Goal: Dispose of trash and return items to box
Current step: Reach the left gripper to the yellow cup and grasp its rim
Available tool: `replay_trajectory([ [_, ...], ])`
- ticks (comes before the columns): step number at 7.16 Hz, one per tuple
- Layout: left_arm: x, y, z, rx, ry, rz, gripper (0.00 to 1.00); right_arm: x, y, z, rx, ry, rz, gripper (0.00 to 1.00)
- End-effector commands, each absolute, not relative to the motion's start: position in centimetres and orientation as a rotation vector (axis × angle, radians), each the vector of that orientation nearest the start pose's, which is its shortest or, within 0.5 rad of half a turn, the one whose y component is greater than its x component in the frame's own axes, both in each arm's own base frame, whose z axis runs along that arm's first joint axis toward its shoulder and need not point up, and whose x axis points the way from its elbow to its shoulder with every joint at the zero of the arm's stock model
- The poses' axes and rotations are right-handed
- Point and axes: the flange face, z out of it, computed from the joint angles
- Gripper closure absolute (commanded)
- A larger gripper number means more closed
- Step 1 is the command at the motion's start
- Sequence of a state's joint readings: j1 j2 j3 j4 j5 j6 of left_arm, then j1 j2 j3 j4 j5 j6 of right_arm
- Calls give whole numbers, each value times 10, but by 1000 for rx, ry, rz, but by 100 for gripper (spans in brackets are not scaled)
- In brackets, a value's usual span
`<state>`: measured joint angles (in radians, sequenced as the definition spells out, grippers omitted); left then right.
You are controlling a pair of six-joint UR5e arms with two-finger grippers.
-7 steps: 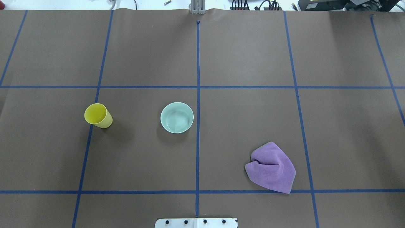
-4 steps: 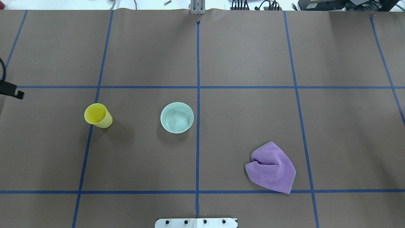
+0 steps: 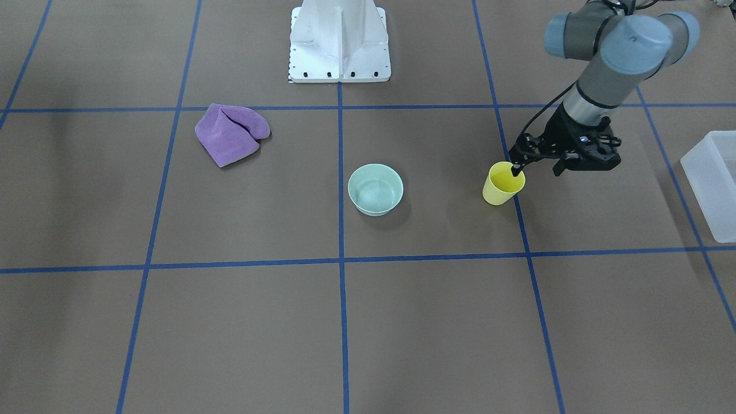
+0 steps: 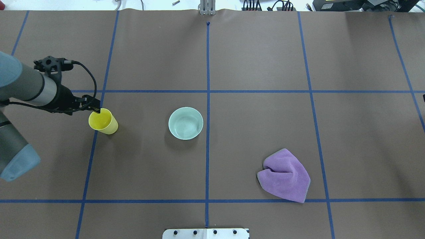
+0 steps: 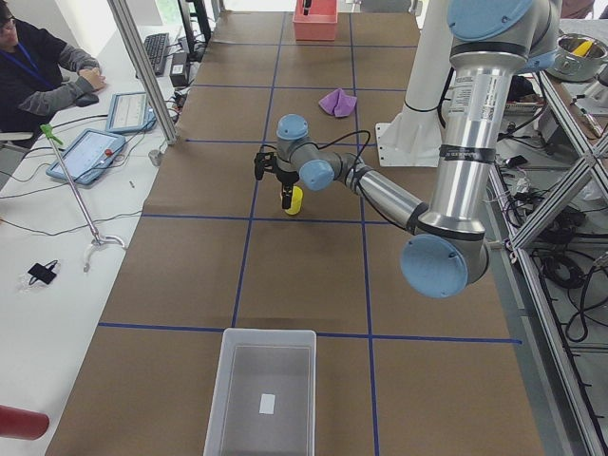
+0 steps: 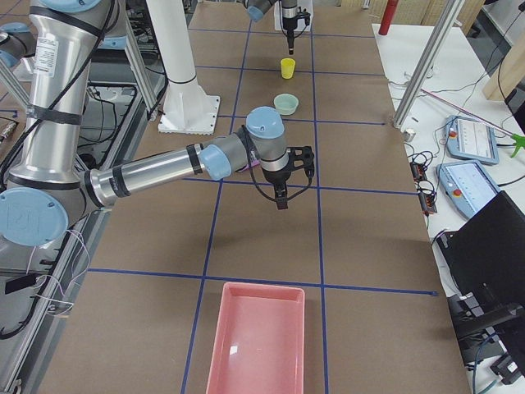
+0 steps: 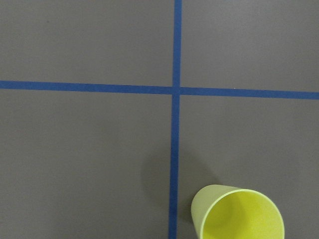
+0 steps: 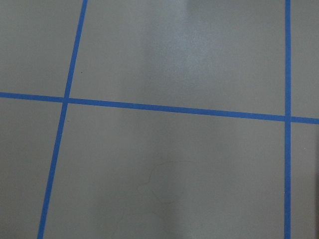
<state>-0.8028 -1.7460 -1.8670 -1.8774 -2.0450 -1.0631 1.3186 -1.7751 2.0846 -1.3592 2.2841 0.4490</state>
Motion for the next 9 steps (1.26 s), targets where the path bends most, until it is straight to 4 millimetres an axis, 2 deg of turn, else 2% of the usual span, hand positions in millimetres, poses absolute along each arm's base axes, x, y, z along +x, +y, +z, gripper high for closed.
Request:
replay_trajectory([
  [1,349,-462,397,104,864,-82,7,-37,-415,475,228,-825,-2,0],
  [2,350,-461,399,100,863,-79,10,-37,-415,475,229,-823,-1,0],
  [3,348,-459,403,101,855,-66,16,-37,-416,476,228,-823,-1,0],
  [5,347,-457,412,111,842,-26,19,-38,-416,476,227,-823,-2,0],
  [6,347,-457,410,113,845,-25,42,-38,-415,475,228,-824,-4,0],
  [7,347,-457,406,116,850,-23,87,-38,-415,476,226,-823,-4,0],
  [8,347,-456,406,118,851,-20,100,-39,-415,475,227,-824,-6,0],
  [9,347,-456,406,122,850,-10,100,-41,-415,475,225,-824,-10,0],
])
